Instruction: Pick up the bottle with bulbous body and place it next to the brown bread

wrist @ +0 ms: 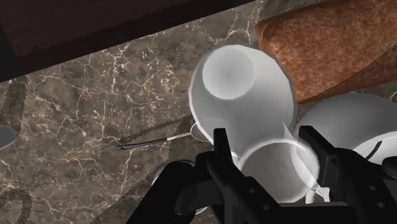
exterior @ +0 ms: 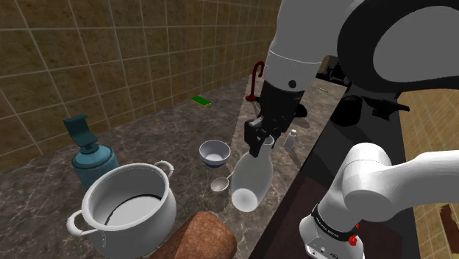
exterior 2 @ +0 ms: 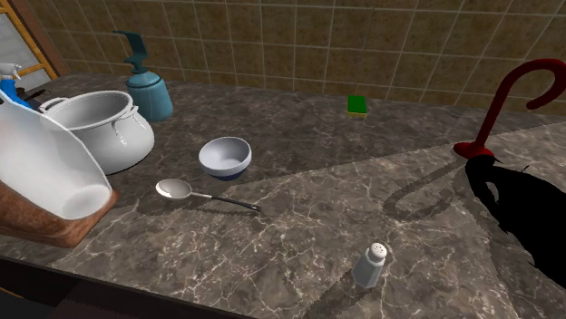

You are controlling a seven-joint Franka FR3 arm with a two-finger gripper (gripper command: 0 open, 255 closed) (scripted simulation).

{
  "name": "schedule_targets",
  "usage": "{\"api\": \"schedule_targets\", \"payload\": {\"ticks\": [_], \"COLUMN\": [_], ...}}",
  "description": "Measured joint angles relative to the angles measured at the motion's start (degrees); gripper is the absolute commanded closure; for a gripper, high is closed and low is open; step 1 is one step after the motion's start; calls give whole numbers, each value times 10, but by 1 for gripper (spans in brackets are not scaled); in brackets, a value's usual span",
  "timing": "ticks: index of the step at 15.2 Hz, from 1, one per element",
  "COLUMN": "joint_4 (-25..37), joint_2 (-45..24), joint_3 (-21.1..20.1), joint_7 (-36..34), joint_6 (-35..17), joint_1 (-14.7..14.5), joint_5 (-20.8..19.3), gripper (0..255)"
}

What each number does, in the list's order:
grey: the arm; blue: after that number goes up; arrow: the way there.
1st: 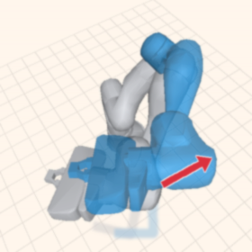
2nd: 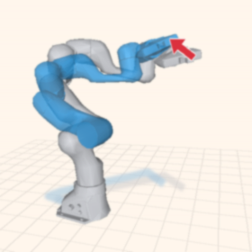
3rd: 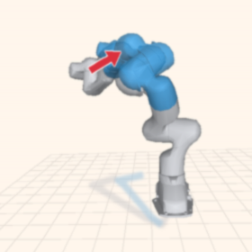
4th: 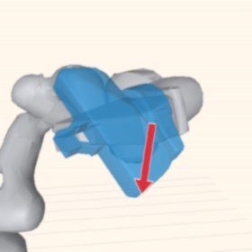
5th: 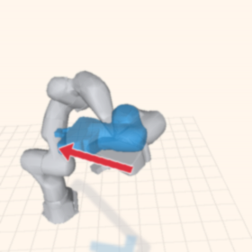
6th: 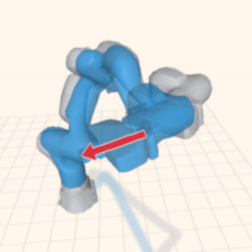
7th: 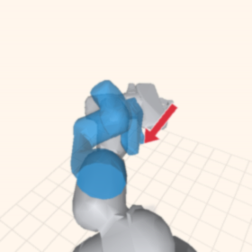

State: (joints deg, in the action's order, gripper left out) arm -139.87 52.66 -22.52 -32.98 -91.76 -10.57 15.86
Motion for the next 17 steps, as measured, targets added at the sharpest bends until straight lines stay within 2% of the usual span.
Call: {"api": "schedule_targets", "payload": {"ticks": [17], "joint_4": [-132], "joint_2": [13], "joint_3": [-38], "joint_7": [4], "joint_6": [-119], "joint_1": [-17], "joint_5": [37], "gripper": [255]}}
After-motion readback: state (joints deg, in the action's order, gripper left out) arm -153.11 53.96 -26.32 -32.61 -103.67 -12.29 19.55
